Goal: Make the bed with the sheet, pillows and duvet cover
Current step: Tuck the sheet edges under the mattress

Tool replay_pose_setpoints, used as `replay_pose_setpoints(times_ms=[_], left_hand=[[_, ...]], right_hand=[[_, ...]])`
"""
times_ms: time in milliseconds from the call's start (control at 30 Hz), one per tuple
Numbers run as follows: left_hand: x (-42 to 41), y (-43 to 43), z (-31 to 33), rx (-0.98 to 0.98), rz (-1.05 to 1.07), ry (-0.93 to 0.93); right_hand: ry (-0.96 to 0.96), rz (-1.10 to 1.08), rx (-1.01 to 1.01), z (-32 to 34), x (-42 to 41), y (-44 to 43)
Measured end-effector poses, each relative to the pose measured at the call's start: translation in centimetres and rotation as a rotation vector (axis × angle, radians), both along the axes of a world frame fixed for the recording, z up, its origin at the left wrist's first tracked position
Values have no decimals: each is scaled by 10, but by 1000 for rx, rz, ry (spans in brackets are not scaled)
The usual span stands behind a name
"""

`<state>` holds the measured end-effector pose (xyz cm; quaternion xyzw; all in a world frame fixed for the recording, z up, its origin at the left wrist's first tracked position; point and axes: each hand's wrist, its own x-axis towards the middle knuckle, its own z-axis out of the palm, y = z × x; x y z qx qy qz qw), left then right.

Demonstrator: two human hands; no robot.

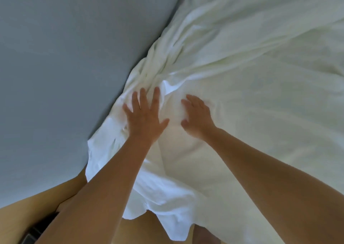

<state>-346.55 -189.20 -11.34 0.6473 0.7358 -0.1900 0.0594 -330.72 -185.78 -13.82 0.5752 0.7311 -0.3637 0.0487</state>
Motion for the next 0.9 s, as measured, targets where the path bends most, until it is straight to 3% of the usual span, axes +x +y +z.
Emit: replay_pose_setpoints(times_ms=[100,267,367,467,567,700,833,900], left_hand=[[-6,7,-19,-59,73,30],[-21,30,-8,89,338,-318],[-29,27,17,174,407,-472],[-30,18,30,156,403,-550],[-33,21,29,144,438,-556],[-36,24,21,144,354,-490],[-36,21,7,121,270,-398],[-33,19,0,100,211,-318]], right_hand=[[-14,139,153,-19,11,-4],[-14,217,180,-20,-18,1],[-31,262,161,-22,-35,-8],[-28,268,269,-27,-37,-14],[78,199,404,-28,-39,-18],[37,223,360,-24,-41,-18],[266,157,486,-10,-28,-28],[291,173,474,-4,-23,-31]])
